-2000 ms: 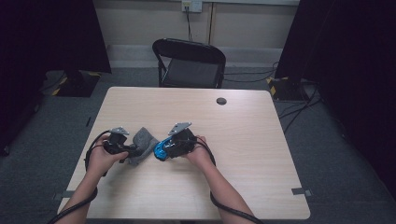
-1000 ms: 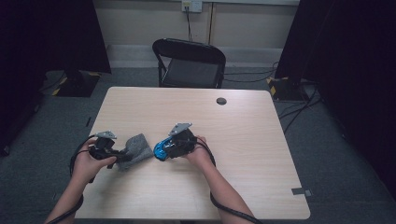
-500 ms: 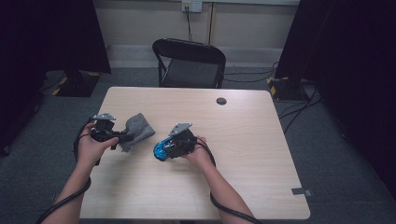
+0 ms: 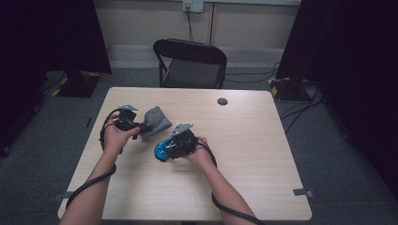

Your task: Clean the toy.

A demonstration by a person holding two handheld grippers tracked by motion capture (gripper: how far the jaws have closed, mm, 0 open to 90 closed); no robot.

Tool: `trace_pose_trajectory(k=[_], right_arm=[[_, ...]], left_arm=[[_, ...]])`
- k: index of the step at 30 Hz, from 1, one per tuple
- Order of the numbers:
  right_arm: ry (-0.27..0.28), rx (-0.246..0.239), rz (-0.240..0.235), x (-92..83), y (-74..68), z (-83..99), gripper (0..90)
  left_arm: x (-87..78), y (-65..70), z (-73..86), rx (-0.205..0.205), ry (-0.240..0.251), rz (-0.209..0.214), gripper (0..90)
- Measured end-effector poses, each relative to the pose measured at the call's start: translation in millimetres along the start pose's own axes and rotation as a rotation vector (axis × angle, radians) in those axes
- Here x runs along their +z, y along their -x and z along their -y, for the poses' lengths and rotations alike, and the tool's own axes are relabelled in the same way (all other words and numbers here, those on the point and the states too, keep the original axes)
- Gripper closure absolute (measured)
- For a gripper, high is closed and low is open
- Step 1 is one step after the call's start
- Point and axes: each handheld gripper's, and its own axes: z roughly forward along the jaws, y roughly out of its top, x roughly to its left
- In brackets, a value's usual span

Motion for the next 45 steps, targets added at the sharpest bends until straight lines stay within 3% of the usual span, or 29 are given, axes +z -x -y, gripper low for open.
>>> trace_pose_trajectory(k=[7, 16, 20, 25, 28, 45], right_arm=[[0.002, 0.0, 0.0, -0.1, 0.3, 0.3, 22.2], [-0.002, 0.001, -0.001, 0.0, 0.1, -0.3, 22.2], [-0.001, 0.001, -0.001, 0.1, 0.2, -0.2, 22.2], [-0.001, 0.001, -0.002, 0.0, 0.4, -0.2, 22.3], [0.0, -0.001, -0.001, 0.0, 0.6, -0.1, 22.2], [-0.006, 0.002, -0.003, 0.0, 0.3, -0.8, 22.2]], left_arm=[[21.4, 6.4, -10.2, 0.007, -0.012, 0.006, 73.8], [42.2, 6.0, -8.5, -0.028, -0.021, -0.002, 73.8], [52.5, 9.4, -11.3, -0.003, -0.033, 0.002, 73.8], [67.8, 18.1, -14.1, 0.037, -0.055, 0.043, 73.7], [76.4, 22.0, -13.6, 0.055, -0.082, 0.037, 73.4], [73.3, 19.9, -11.4, 0.111, -0.148, 0.042, 73.8]])
